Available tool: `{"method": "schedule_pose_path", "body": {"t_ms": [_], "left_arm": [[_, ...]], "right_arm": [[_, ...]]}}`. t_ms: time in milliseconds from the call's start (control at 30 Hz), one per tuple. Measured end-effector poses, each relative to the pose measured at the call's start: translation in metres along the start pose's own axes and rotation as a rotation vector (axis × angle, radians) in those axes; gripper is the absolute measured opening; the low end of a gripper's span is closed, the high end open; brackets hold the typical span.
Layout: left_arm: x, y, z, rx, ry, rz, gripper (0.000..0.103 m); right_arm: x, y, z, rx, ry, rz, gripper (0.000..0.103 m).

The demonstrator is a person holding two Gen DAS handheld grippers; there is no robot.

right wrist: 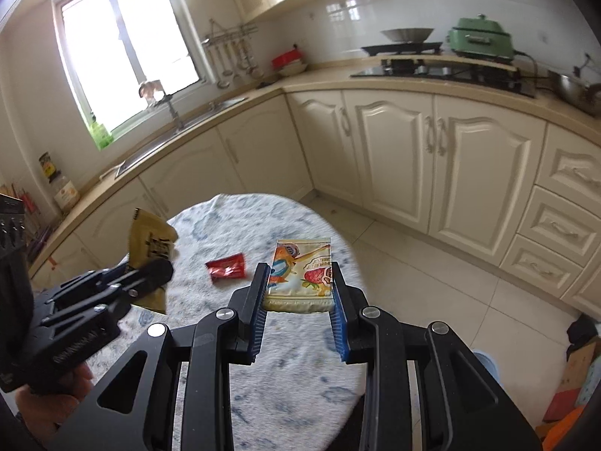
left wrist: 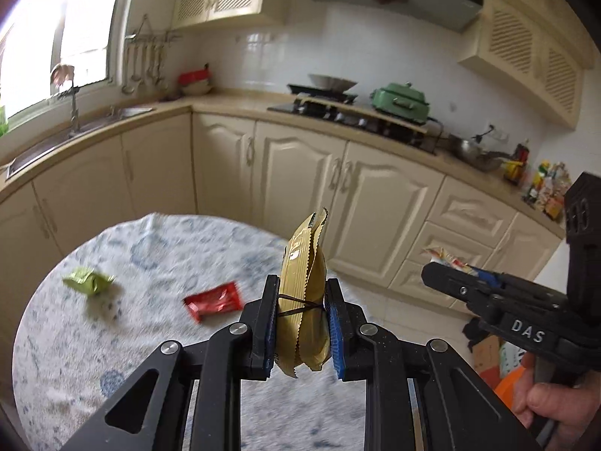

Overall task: Collect trash
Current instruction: 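Carry both items to the blue bin and open both tools over it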

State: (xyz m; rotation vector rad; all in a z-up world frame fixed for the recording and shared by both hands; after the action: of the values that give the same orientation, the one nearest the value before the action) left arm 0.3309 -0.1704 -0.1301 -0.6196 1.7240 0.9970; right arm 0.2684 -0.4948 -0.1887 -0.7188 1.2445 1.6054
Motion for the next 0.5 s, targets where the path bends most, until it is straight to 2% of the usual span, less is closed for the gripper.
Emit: {"method": "schedule_pose_path", "body": {"t_ms": [133,267,400,500], "left_arm": [[-0.013,0.001,-0.034,0.085,-0.031,-0.026,0.019],[-0.019,-0.016,-0.078,0.174,-0.062,-0.021,0.019],[-0.012,-0.042,-0.126,0.268,-0.084,0.019,0.019],[0.0,-0.068,-0.16,0.332,-0.099,0.078,0.019]], "right_arm": [[-0.012,0.032,-0.042,0.082,-0.032,-0.05,0.03],[-0.017,0.062,-0.089,0.183,-0.071,-0.082,0.03],[-0.011,0.088,-0.144,0.296,-0.119,-0.089,0.03],[0.001,0.098,-0.183,0.369,-0.159,-0.069,0.03]]}}
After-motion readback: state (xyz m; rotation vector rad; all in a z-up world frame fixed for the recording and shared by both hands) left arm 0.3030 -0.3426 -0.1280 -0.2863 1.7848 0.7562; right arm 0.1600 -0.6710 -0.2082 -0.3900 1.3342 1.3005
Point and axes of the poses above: each gripper's, at about its wrist camera, not at the fingertips, and y roughly against the way its jaws point, z to its left, x to its underside, the point moved 3 cm from there along -y, roughly the way its jaws point, and after that the axes turned 15 degrees about -z, right-handed, at the moved point
